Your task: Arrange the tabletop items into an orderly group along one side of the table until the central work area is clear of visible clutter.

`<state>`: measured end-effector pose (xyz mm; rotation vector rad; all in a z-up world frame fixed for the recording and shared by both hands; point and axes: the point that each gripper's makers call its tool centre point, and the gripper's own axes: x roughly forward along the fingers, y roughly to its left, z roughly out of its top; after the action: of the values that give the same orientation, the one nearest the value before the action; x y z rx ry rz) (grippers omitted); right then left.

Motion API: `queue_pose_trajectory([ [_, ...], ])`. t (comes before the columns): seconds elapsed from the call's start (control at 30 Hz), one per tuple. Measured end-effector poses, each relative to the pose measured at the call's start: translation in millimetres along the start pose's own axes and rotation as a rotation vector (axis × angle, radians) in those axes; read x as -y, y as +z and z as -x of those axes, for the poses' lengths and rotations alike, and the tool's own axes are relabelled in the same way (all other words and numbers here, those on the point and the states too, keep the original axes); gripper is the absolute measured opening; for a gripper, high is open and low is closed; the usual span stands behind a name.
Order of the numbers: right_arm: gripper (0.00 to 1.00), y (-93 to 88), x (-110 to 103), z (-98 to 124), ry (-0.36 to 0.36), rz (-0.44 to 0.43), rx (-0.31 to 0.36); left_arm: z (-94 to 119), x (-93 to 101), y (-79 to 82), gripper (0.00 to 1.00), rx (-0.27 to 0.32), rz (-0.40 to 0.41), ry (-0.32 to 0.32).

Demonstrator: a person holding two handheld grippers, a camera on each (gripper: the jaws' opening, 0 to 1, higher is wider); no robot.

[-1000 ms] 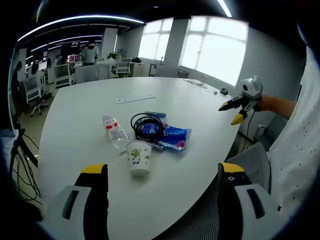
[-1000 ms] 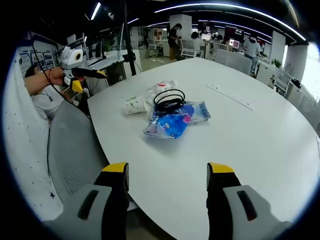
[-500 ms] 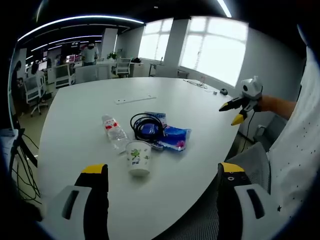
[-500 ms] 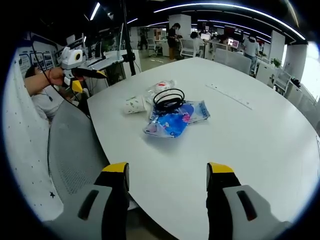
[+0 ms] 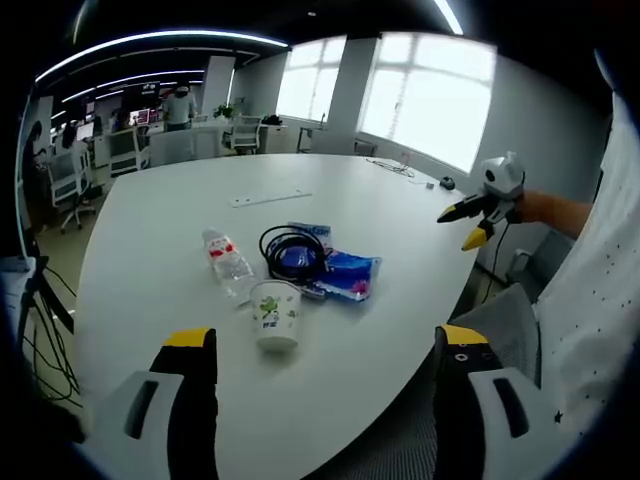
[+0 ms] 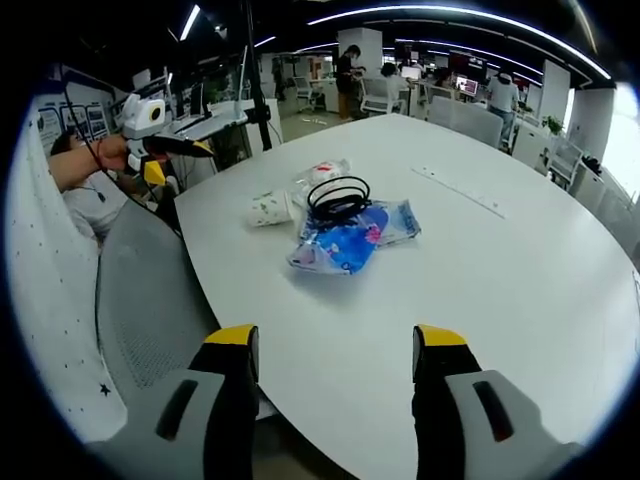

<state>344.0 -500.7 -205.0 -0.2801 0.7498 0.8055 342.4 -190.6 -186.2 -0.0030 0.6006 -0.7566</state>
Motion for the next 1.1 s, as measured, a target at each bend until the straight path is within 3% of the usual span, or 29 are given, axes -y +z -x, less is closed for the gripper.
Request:
queue_pose_trajectory([
  [1.1, 0.62, 5.1, 1.5, 1.3, 0.004, 0.014, -0.002, 1.0, -1.4, 2.8, 0.92, 0.002, -0.002, -0.001],
])
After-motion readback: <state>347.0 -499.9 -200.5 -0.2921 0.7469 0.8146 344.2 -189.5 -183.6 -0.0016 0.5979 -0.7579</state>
